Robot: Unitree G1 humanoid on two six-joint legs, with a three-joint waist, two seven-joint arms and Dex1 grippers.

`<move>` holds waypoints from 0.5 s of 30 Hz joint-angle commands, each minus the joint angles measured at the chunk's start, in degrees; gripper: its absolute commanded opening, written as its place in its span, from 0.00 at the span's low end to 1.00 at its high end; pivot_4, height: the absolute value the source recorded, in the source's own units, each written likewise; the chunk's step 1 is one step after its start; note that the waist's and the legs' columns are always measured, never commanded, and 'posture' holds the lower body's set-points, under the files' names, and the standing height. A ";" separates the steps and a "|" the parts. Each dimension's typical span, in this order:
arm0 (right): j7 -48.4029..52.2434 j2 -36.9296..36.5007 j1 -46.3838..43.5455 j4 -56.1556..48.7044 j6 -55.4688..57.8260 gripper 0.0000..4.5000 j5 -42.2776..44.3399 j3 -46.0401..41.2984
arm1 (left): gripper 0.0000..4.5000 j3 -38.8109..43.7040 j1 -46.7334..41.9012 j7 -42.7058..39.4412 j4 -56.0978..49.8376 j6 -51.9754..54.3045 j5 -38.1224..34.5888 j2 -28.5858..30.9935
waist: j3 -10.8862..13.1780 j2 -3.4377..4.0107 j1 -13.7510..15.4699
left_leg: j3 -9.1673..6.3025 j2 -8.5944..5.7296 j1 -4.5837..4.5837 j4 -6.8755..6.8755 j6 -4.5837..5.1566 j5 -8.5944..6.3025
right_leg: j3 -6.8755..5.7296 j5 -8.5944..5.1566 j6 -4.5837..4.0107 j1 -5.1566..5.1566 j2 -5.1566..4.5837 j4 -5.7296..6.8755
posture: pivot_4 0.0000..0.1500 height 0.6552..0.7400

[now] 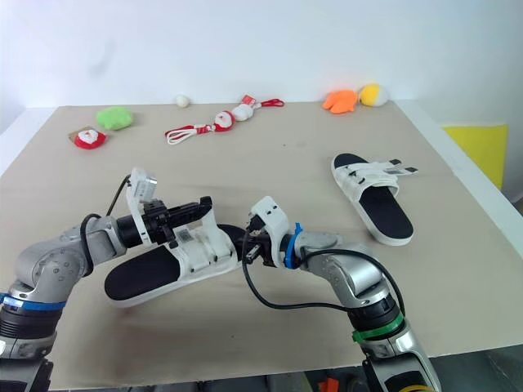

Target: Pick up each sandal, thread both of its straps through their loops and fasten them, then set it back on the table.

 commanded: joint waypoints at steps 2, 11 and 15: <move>-1.12 -1.00 1.52 2.47 1.89 0.00 -1.89 1.76 | 0.02 0.27 1.18 -1.17 -0.30 -2.43 5.09 0.32 | 0.00 0.00 -0.01 | 0.00 0.00 0.00 0.00 0.00 0.00 | 0.00 -0.01 -0.01 0.00 0.00 0.00 | 1.00 1.00; -1.06 -1.05 1.28 2.42 2.11 0.00 -1.73 1.60 | 0.02 -2.73 2.73 -4.89 1.34 -7.57 14.56 0.77 | -0.01 0.00 -0.03 | -0.01 0.00 0.01 -0.01 0.00 0.00 | 0.00 0.00 -0.04 0.00 0.00 0.00 | 1.00 1.00; -1.09 -1.02 1.35 2.33 2.13 0.00 -1.71 1.62 | 0.02 -4.09 3.38 -6.65 2.24 -10.40 18.70 1.42 | -0.02 0.01 -0.04 | -0.01 0.00 0.03 -0.01 0.00 0.00 | 0.00 -0.01 -0.05 -0.01 0.00 0.00 | 1.00 1.00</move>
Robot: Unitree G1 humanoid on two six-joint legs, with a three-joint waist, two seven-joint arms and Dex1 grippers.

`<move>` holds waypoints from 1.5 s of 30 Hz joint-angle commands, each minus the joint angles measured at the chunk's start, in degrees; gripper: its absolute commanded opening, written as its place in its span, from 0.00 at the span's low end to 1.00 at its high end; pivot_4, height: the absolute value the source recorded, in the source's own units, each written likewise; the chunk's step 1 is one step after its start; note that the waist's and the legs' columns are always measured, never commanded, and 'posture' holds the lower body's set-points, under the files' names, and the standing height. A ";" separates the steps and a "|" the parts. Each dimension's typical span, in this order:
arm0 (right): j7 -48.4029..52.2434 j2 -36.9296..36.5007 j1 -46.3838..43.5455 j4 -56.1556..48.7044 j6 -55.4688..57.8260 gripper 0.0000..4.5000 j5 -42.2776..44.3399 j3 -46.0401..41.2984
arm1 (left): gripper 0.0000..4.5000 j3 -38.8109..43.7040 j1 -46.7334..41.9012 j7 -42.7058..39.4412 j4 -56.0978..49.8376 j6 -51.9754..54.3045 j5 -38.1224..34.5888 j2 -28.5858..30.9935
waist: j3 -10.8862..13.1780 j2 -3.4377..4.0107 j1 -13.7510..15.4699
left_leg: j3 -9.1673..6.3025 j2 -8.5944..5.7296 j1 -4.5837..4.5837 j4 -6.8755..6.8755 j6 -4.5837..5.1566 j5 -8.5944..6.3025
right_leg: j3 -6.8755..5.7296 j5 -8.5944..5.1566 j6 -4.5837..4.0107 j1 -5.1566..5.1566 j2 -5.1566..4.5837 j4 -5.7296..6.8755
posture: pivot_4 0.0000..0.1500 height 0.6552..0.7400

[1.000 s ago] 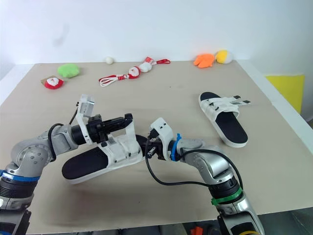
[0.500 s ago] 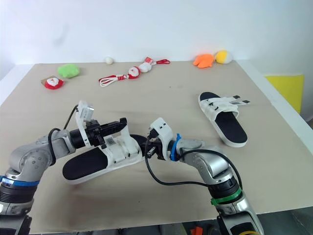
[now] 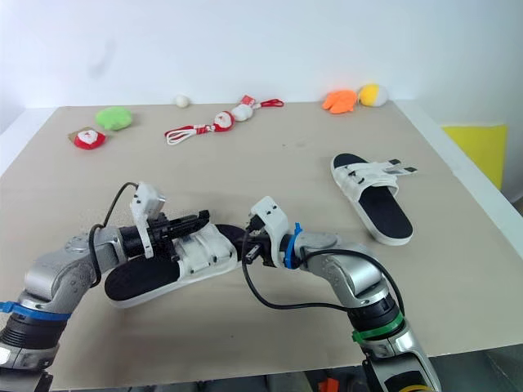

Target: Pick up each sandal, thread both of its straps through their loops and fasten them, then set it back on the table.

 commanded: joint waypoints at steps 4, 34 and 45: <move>-1.13 -0.85 1.16 2.53 2.06 0.00 -1.76 1.61 | 0.15 -0.91 1.15 -2.56 2.32 -3.74 7.52 2.55 | 0.00 0.00 -0.03 | -0.01 0.00 0.00 -0.01 0.00 0.00 | 0.00 0.00 -0.01 0.00 0.00 0.00 | 1.00 1.00; 17.66 -8.98 -1.16 -2.37 -7.07 0.14 15.89 -18.77 | 1.00 11.15 11.35 -18.98 0.02 -56.97 27.61 18.43 | 0.45 0.02 0.18 | -0.02 -0.01 -0.53 -0.28 -0.13 -0.17 | -0.06 -0.03 -0.05 -0.56 -0.06 -0.01 | 1.00 1.00; 32.76 -23.91 -8.29 -0.20 -12.66 0.98 16.20 -18.71 | 1.00 3.17 12.66 -15.99 -0.32 -63.05 35.77 15.03 | 0.87 0.36 1.00 | 0.29 -0.06 -0.50 -0.15 -0.04 -0.20 | 0.04 -0.25 0.07 -0.60 -0.24 -0.01 | 1.00 1.00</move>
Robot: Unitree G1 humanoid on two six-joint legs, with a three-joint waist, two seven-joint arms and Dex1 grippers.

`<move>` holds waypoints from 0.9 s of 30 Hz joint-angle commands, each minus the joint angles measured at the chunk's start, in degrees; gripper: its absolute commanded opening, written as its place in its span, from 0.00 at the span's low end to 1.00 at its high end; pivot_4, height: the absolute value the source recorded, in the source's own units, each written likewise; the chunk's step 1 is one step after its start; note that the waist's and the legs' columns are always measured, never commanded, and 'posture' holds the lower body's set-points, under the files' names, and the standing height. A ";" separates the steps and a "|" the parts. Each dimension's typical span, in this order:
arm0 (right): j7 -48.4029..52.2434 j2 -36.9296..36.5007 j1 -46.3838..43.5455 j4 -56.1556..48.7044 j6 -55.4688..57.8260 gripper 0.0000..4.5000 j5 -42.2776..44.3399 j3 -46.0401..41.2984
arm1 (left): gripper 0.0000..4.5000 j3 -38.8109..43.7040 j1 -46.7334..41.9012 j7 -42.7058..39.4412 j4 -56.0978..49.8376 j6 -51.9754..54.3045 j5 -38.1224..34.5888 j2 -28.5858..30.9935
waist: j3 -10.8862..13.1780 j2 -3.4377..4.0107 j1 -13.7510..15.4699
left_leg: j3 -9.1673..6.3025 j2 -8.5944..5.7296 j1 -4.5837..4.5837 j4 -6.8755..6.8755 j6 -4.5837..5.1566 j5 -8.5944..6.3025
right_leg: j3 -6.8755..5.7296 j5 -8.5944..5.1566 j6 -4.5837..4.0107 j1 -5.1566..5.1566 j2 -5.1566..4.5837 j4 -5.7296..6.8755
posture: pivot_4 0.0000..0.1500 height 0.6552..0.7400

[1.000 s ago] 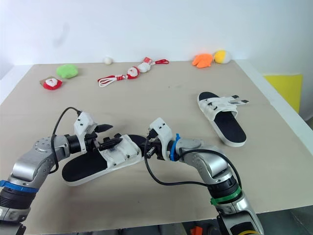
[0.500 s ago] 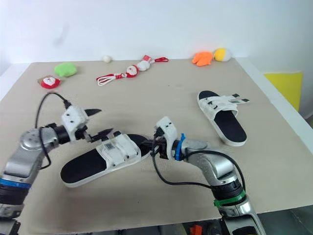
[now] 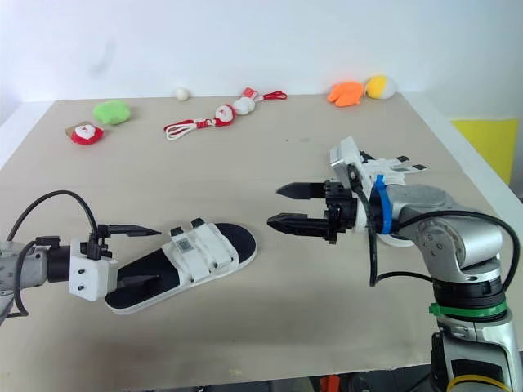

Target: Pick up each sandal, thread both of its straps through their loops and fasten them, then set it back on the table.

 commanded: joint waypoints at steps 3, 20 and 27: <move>0.94 -1.41 -3.64 -1.32 -2.46 0.98 -0.41 0.19 | 1.00 -6.16 -3.81 5.00 -3.50 1.66 4.70 -6.51 | 0.03 0.02 0.48 | 0.03 -0.02 -0.03 0.10 -0.01 0.01 | 0.03 0.14 0.21 0.01 0.00 0.00 | 1.00 1.00; -1.68 -1.34 -6.06 -3.10 0.00 1.00 3.71 -0.83 | 0.01 -9.59 -11.26 11.18 2.87 7.42 6.84 -12.47 | 0.04 0.05 0.55 | -0.06 -0.04 0.10 0.23 0.08 0.07 | 0.03 0.27 0.27 0.25 0.05 0.02 | 1.00 1.00; -5.56 3.57 -7.62 -0.52 -2.91 1.00 0.75 1.68 | 0.00 -0.58 -18.92 20.40 10.02 23.09 5.43 -12.57 | 0.13 0.07 0.44 | -0.27 -0.01 0.14 0.24 0.14 0.11 | -0.02 0.31 0.35 0.25 0.21 0.13 | 1.00 1.00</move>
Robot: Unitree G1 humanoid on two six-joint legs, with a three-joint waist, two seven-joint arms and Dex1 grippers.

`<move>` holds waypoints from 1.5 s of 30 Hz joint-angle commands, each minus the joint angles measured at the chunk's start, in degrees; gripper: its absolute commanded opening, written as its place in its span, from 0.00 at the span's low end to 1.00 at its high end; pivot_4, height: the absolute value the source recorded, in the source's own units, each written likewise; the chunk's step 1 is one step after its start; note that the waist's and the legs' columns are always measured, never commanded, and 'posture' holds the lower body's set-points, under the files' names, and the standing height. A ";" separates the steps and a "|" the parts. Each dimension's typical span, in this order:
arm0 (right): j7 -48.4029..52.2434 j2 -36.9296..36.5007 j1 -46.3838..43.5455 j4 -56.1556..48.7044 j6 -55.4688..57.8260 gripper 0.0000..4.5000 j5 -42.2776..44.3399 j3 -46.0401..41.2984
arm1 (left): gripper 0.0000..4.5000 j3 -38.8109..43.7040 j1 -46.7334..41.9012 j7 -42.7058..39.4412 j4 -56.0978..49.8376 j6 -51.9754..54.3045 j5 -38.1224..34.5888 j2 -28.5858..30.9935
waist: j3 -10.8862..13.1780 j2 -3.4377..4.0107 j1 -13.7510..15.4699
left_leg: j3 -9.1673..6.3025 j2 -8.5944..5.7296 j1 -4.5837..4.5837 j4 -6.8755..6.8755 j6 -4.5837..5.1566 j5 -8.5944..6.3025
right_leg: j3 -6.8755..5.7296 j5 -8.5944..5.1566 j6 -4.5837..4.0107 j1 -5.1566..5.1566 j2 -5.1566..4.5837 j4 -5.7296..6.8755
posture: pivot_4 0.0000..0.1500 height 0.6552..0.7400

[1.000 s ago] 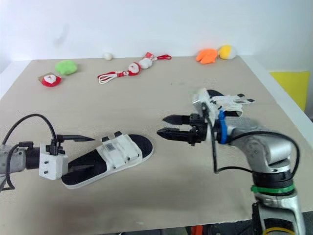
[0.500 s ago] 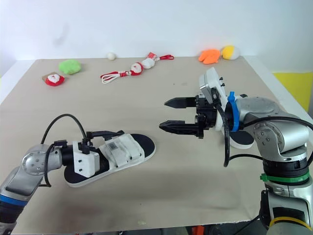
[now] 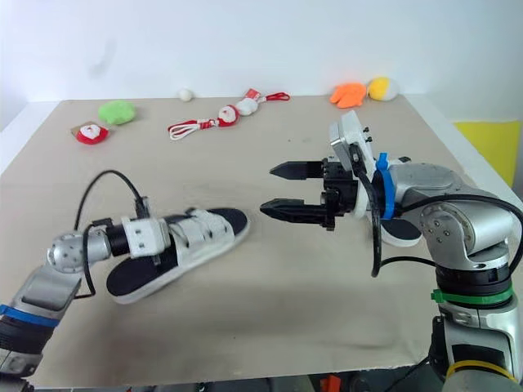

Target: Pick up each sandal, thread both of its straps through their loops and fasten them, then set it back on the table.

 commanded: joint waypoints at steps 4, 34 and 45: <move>-3.01 3.79 -3.20 2.02 -4.16 1.00 -3.74 2.30 | 0.00 6.72 -8.69 15.19 8.97 15.51 6.33 0.59 | 0.12 -0.02 0.04 | -0.15 0.00 -0.06 0.00 0.06 0.07 | -0.10 0.03 0.11 0.01 0.03 0.03 | 1.00 1.00; -2.82 1.91 4.87 7.14 -3.65 1.00 -5.56 -1.25 | 0.99 22.80 -2.09 8.63 -0.10 35.31 -13.58 1.50 | 0.13 -0.06 0.06 | -0.37 -0.02 -0.27 0.10 -0.05 0.13 | -0.35 0.22 -0.21 -0.05 -0.01 0.09 | 1.00 1.00; 7.50 -10.25 14.83 15.06 -9.28 1.00 -12.20 -0.41 | 0.99 30.14 14.09 -3.31 -25.48 50.79 -37.32 5.47 | 0.17 -0.10 0.01 | -0.28 -0.03 -0.08 0.14 -0.06 0.13 | -0.31 0.09 -0.05 0.11 -0.06 0.07 | 1.00 1.00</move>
